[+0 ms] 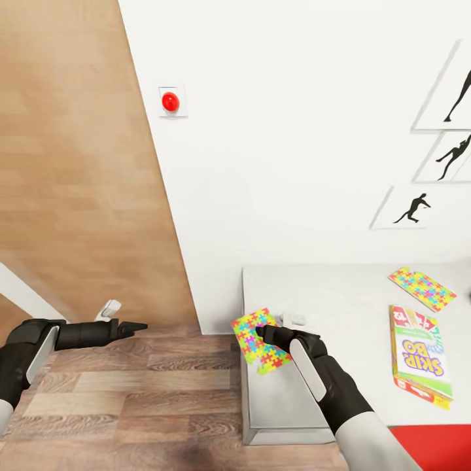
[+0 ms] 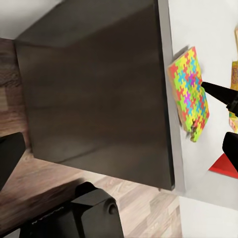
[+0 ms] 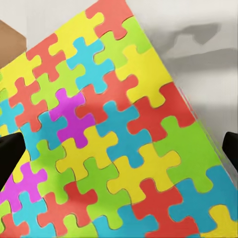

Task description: Put all the toys in the child's room - the three board games (two on the bed and one on the table), the two jigsaw puzzles on the table, and the tennis ball on the table - inside the toy box on the table in the child's room.

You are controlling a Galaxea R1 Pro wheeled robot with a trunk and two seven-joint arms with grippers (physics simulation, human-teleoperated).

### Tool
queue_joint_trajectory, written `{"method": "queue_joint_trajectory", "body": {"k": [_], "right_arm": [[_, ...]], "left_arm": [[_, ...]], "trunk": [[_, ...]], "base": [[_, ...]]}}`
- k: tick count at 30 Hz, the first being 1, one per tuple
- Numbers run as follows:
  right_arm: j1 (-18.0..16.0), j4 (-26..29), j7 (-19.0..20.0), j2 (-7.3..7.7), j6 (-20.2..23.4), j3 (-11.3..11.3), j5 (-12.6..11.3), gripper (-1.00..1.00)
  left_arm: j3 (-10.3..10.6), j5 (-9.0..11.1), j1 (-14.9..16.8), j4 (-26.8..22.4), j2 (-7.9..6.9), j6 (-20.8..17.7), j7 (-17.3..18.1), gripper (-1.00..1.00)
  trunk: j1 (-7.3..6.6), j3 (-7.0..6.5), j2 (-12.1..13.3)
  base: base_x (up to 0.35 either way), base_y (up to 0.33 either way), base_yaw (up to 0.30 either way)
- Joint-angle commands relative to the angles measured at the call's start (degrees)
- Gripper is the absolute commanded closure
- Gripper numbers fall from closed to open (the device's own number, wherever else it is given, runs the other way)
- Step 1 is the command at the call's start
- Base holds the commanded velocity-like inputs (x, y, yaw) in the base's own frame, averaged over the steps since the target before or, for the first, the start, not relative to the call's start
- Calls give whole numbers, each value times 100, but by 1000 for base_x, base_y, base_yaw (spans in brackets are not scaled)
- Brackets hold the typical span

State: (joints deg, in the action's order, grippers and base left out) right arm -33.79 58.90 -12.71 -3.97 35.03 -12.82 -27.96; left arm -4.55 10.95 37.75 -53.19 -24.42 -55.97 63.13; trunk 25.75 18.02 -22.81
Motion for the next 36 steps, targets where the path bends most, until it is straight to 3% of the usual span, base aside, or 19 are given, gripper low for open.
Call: {"method": "queue_joint_trajectory", "body": {"k": [1,16,32,36], "right_arm": [[-4,8,-56,2,14,-10,-60,-100],[26,62,-47,18,13,-1,-64,-100],[268,1181,14,63,194,43,-85,-100],[513,1765,21,64,400,55,-97,-100]], "left_arm": [[-2,3,4,1,-1,-28,15,-100],[-2,4,4,-3,-1,-20,15,-100],[7,1,4,-5,74,-20,15,-100],[7,-4,4,-3,91,-20,10,-100]], "trunk": [[3,10,-11],[3,-11,-11],[3,-152,-11],[3,-188,-11]], "base": [[-7,50,0],[-1,56,-10],[0,0,-70],[0,0,-72]]}}
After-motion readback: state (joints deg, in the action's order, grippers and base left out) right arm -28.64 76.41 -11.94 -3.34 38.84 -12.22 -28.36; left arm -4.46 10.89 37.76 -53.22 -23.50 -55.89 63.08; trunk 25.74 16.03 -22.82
